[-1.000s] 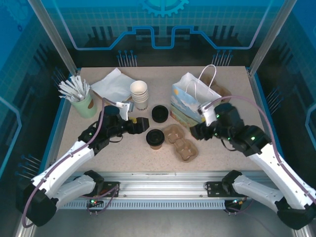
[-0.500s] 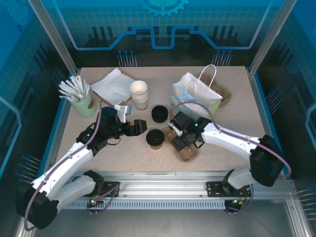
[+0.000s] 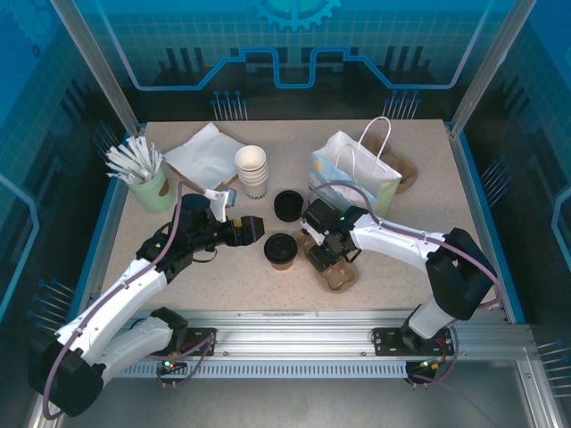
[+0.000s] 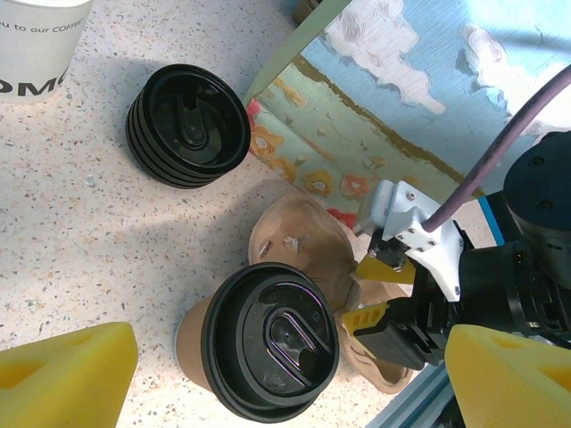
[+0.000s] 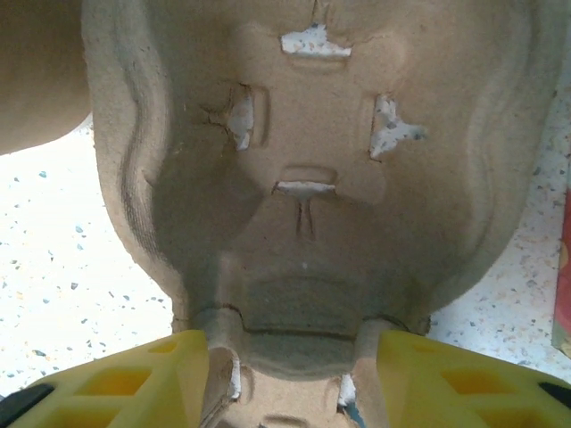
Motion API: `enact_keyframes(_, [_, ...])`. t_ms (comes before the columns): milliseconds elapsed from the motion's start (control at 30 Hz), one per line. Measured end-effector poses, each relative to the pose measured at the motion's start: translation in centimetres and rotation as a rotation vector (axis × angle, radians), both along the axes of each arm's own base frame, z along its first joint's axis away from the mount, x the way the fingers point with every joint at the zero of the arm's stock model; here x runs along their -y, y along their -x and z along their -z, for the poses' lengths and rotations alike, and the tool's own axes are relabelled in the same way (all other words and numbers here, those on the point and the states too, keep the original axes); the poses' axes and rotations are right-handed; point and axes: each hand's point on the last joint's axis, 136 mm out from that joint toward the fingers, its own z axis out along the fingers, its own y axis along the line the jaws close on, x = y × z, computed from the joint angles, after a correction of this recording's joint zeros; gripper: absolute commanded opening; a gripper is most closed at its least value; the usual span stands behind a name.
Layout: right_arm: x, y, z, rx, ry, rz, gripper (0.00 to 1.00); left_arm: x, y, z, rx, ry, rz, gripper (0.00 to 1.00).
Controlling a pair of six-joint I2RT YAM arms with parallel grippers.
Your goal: Pack the takeout coffee
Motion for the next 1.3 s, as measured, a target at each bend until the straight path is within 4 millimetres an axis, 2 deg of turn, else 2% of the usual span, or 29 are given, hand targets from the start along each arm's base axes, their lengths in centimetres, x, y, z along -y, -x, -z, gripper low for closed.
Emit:
enact_keyframes(600, [0.0,0.1,1.0,-0.030,0.020,0.018,0.51,-0.1,0.1,0.6,-0.011,-0.005,0.000,0.91])
enact_keyframes(1000, [0.0,0.1,0.9,-0.030,0.018,0.029,0.35,-0.1,0.1,0.7,-0.011,-0.005,0.000,0.91])
enact_keyframes(1133, [0.2,0.3,0.6,-0.031,0.021,0.029,0.33,-0.1,0.1,0.7,-0.011,-0.005,0.000,0.91])
enact_keyframes(1300, [0.7,0.5,-1.4,-0.004,-0.009,0.035,0.31,0.0,0.1,0.8,-0.012,-0.005,0.000,0.91])
